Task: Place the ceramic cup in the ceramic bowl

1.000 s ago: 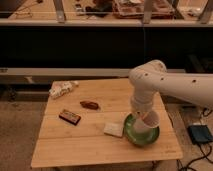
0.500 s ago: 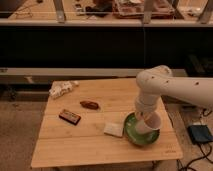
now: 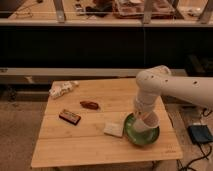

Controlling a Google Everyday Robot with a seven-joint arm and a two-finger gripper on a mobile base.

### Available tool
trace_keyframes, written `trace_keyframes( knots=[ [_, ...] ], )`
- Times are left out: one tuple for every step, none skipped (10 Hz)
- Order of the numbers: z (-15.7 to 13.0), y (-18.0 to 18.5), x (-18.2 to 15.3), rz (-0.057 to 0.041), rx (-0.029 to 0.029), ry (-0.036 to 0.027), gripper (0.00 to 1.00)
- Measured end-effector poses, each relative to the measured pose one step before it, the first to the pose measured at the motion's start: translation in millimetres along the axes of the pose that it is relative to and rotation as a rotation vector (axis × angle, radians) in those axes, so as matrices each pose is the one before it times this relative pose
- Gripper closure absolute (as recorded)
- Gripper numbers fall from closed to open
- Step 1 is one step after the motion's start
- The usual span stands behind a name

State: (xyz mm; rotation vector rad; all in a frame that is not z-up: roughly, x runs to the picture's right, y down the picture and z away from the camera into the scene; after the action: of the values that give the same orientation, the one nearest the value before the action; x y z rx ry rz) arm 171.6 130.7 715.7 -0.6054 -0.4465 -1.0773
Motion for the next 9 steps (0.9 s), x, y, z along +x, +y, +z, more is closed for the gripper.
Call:
trace_keyframes(
  knots=[
    [3.25, 5.29, -0.3, 0.01025, -0.0096, -0.01222, 0.82],
    [2.6, 4.9, 0.26, 0.01225, -0.00832, -0.00693, 0.74],
    [2.98, 6.06, 1.09, 0.01856, -0.00836, -0.00649, 0.64],
    [3.05, 5.89, 2.16, 0.01878, -0.00512, -0.00482, 0.52],
    [0.9, 1.41, 2.35, 0.00973, 0.00437, -0.0006, 0.44],
    [0.26, -0.22, 2.87, 0.00795, 0.00713, 0.00099, 0.36],
    [1.36, -4.1, 4.83, 0.00115, 0.01265, 0.00119, 0.24],
    [1.46, -3.29, 1.81, -0.00291, 0.00518, -0.00331, 0.2],
    [2.28, -1.52, 1.19, -0.00007, 0.00288, -0.00605, 0.2]
  ],
)
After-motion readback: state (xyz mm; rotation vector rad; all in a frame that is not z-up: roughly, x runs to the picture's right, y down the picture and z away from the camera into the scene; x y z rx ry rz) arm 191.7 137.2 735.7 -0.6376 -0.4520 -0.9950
